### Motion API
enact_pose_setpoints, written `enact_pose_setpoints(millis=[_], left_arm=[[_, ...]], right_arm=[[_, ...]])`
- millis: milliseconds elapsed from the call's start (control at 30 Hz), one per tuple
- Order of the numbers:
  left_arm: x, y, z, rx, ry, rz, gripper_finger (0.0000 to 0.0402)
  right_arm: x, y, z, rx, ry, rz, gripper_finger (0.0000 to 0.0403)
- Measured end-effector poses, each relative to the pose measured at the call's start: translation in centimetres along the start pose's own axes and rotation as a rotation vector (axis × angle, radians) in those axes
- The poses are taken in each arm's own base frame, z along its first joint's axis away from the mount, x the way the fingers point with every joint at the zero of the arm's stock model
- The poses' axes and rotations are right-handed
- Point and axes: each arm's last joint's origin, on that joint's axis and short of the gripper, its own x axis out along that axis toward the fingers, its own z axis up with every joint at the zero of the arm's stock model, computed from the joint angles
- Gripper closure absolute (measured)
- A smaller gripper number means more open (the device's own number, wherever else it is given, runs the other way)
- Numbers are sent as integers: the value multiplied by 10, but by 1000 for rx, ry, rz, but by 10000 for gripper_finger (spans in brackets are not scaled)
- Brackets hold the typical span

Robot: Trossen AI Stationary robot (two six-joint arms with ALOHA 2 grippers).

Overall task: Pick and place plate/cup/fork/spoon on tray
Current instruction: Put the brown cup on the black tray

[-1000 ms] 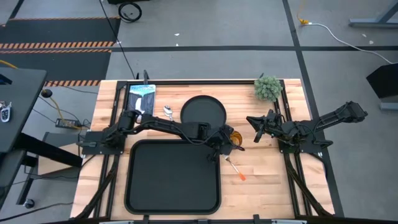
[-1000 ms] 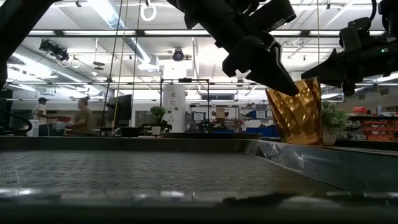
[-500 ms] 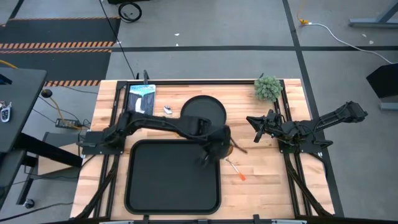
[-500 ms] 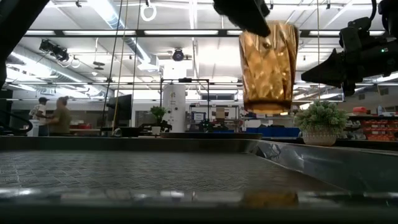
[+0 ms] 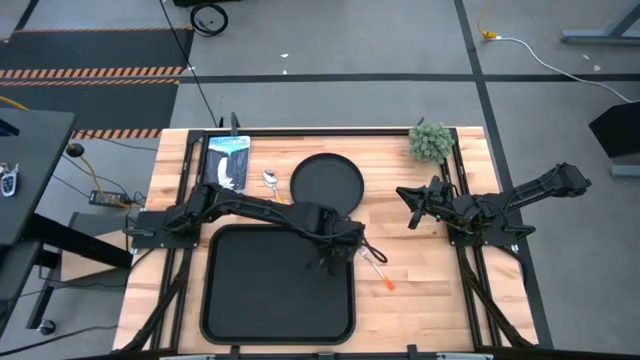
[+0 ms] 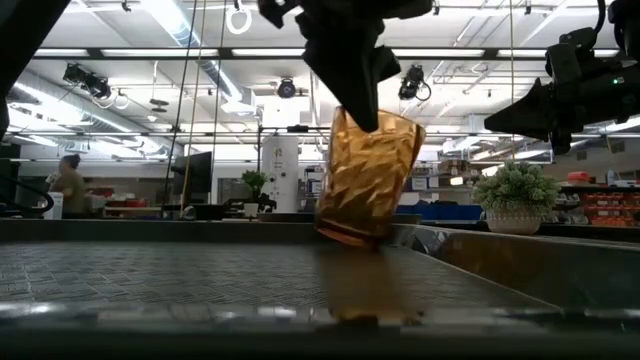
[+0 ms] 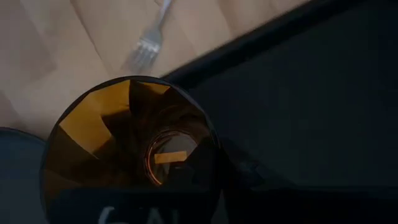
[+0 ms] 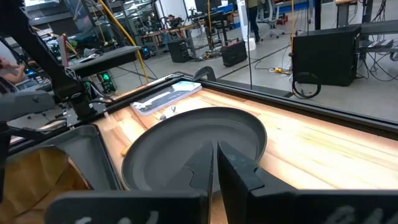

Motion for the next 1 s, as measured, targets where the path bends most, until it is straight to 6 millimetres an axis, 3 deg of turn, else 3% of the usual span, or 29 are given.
enact_pose_setpoints(millis=[467, 800, 1000], left_arm=[[1, 4, 4, -113, -37, 60, 378], [0, 3, 4, -139, -32, 90, 298], [-10, 3, 4, -134, -49, 95, 281]], right_arm=[[0, 0, 0, 0, 0, 0, 375], [0, 0, 0, 0, 0, 0, 375], [0, 0, 0, 0, 0, 0, 375]])
